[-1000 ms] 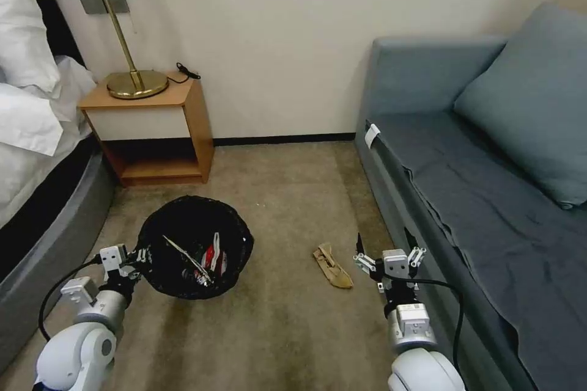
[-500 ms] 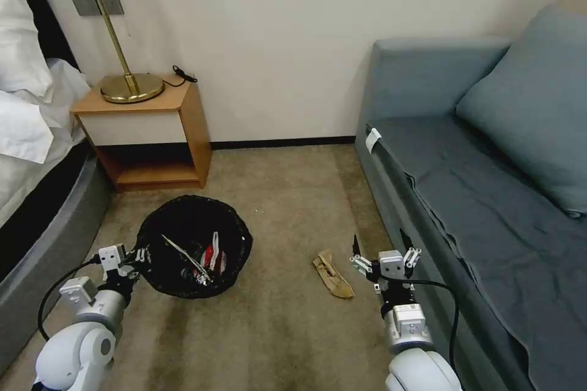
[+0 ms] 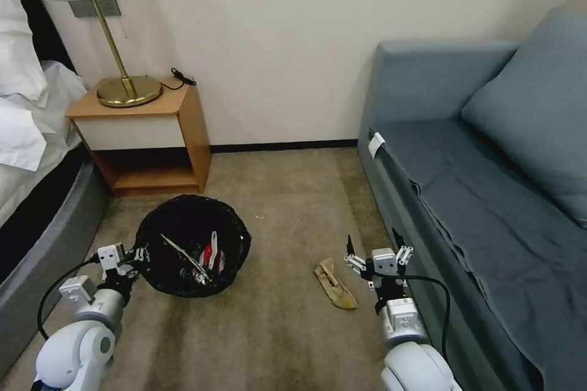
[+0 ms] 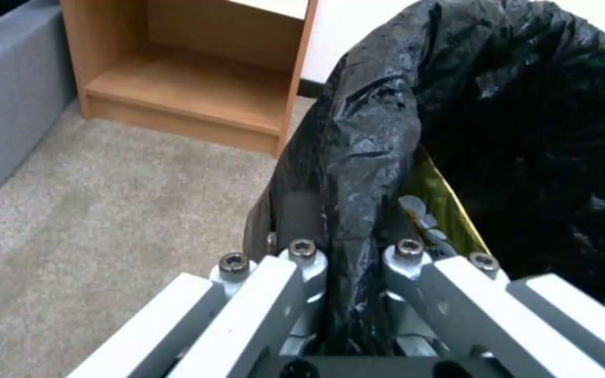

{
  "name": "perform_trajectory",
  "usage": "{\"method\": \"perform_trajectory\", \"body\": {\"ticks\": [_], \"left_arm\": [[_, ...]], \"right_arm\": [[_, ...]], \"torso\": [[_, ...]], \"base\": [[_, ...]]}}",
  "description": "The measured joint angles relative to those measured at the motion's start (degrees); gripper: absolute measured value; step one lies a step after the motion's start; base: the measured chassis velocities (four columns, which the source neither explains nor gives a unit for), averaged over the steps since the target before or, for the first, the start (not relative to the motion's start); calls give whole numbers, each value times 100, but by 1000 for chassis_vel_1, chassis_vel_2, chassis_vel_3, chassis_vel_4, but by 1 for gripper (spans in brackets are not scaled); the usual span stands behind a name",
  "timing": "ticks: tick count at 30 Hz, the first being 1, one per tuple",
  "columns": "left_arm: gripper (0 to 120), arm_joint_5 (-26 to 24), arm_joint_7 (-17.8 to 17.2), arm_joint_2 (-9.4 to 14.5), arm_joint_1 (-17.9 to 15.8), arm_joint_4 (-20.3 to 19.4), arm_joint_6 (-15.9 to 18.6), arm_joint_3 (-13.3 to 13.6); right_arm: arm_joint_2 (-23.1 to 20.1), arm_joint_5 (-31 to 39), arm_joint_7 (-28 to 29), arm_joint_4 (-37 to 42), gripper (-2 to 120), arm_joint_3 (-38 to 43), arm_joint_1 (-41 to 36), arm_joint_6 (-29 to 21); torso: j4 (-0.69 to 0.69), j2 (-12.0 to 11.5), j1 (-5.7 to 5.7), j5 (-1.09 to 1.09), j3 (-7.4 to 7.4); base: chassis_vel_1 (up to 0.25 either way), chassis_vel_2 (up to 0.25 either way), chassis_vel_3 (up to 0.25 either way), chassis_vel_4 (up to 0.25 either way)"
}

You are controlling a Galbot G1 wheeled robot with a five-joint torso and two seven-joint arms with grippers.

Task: Pick up the trash bin, then pick up the garbage on the floor and place it into the trash bin.

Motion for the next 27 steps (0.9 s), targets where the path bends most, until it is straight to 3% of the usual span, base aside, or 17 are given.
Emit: {"method": "perform_trajectory", "body": {"ticks": [6, 10, 14, 21, 23, 27], "left_arm": [[4, -2, 0, 6, -1, 20, 0, -10], [4, 9, 0, 14, -2, 25, 0, -16], [4, 75, -16, -62, 9, -121, 9, -20], [4, 201, 34, -233, 100, -194, -48, -23], [4, 202, 103, -308, 150, -161, -105, -60], [4, 201, 167, -353, 208, -45, -206, -113]], "right_arm": [[-345, 408, -21, -384, 100, -371, 602, -229], [-699, 1063, -213, -583, 100, -680, 1213, -705], [-1214, 2353, -304, -824, 100, -1286, 2115, -1461], [-1361, 3784, -94, -1388, 100, -2324, 3328, -2082], [-1293, 4442, 89, -1663, 100, -2799, 3925, -2300], [-1119, 5063, 184, -2065, 100, -3404, 4536, -2568]], "torso": [[0, 0, 0, 1, -1], [1, 0, 0, 1, -1], [0, 0, 0, 0, -1], [-1, 0, 0, 1, 0], [0, 0, 0, 0, 0], [2, 0, 0, -1, 0]], "base": [[0, 0, 0, 0], [0, 0, 0, 0], [0, 0, 0, 0], [0, 0, 0, 0], [0, 0, 0, 0], [0, 0, 0, 0]]}}
